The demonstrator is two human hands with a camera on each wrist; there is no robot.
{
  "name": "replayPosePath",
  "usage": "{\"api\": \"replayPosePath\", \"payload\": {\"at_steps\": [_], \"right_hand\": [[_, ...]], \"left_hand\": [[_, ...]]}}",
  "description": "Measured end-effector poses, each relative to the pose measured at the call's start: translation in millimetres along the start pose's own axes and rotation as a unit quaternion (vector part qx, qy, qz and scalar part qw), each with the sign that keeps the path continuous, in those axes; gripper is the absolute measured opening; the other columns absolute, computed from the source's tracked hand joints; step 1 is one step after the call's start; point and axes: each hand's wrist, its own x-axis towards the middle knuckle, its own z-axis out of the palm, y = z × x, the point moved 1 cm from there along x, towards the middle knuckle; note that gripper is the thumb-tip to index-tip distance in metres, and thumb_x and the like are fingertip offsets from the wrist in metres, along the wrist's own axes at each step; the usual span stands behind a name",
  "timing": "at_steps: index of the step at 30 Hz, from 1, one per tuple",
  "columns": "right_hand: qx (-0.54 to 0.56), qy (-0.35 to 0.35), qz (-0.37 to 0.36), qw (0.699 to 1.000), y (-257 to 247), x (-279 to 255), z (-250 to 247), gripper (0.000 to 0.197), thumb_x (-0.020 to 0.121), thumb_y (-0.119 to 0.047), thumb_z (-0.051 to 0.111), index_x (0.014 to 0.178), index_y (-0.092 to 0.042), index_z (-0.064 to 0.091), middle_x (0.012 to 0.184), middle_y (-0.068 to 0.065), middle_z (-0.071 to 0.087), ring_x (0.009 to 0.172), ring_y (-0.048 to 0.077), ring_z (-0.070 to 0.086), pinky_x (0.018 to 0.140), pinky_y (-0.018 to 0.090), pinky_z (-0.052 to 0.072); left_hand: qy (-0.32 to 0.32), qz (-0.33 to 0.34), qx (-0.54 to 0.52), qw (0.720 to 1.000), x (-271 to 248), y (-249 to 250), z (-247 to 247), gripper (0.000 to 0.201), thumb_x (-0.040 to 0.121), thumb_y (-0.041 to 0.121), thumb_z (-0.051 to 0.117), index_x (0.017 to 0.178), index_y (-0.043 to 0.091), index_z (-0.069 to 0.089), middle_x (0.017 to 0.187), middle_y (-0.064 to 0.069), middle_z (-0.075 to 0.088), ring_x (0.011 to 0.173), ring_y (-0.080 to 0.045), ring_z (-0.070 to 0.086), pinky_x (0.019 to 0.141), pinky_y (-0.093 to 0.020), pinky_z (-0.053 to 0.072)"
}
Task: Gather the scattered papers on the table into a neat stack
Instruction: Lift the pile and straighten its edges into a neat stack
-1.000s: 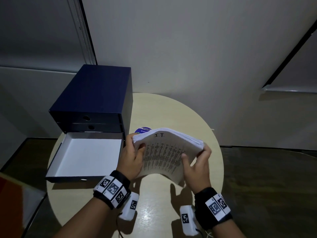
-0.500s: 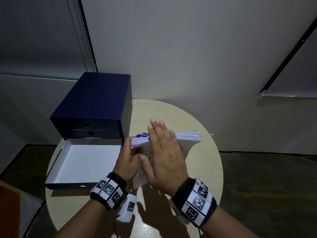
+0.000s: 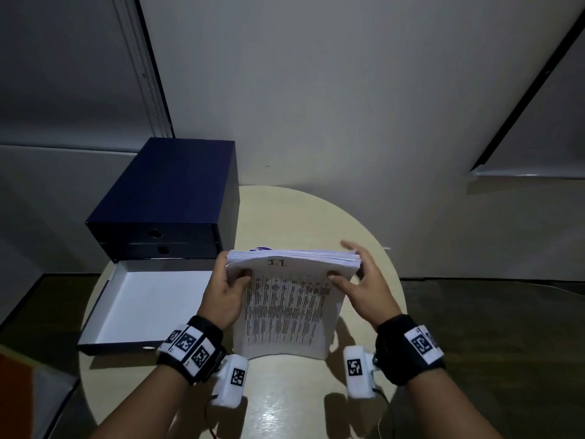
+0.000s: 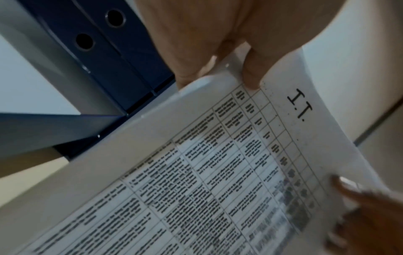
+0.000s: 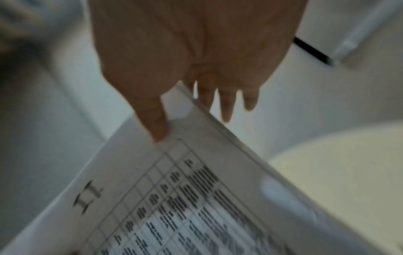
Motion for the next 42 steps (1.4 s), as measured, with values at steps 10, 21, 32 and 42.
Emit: {"api": "replayPosePath", "payload": {"at_steps": [10,21,32,42], "right_hand": [[0.000,0.139,-0.067,0.988,-5.8,-10.4,35.7,0.039,0.095,-0.003,0.051,0.107,-0.039,0.042,0.095,0.005,0.066,0.086,0.019,0.065,0.074,0.058,0.055],[0.001,0.072,0.041,0.997,38.9,-41.6,31.8,0.044,0.098,-0.004,0.053,0.119,-0.038,0.035,0.109,-0.015,0.061,0.105,0.006,0.062,0.087,0.032,0.056],[-0.547,-0.121,-0.202,0.803,-83.6,12.2,48.8,0.046,0.082,-0.025,0.062,0.127,-0.024,0.053,0.129,0.002,0.062,0.130,0.026,0.052,0.112,0.048,0.033],[-0.171,-0.036,-0.112,0.978,-36.7,7.6,-77.3,0.013,0.085,-0.007,0.065,0.095,-0.013,0.072,0.086,-0.002,0.075,0.083,0.013,0.069,0.073,0.029,0.054]], "left_hand": [[0.025,0.130,0.108,0.985,0.2,32.8,28.7,0.026,0.096,0.022,0.038,0.112,0.037,0.025,0.117,-0.005,0.052,0.108,-0.027,0.056,0.089,-0.042,0.049],[-0.012,0.043,0.123,0.991,-33.3,-5.2,32.1,0.039,0.095,-0.003,0.048,0.128,0.011,0.030,0.106,0.027,0.045,0.092,0.009,0.051,0.086,-0.019,0.040],[-0.027,0.137,0.178,0.974,-14.5,-2.5,36.2,0.047,0.086,-0.011,0.057,0.111,0.022,0.034,0.089,0.014,0.058,0.073,-0.009,0.056,0.061,-0.004,0.037],[-0.130,0.089,0.234,0.959,-9.7,-27.2,-7.3,0.028,0.087,0.022,0.070,0.100,0.035,0.048,0.094,0.011,0.069,0.082,-0.004,0.066,0.067,-0.020,0.053]]}}
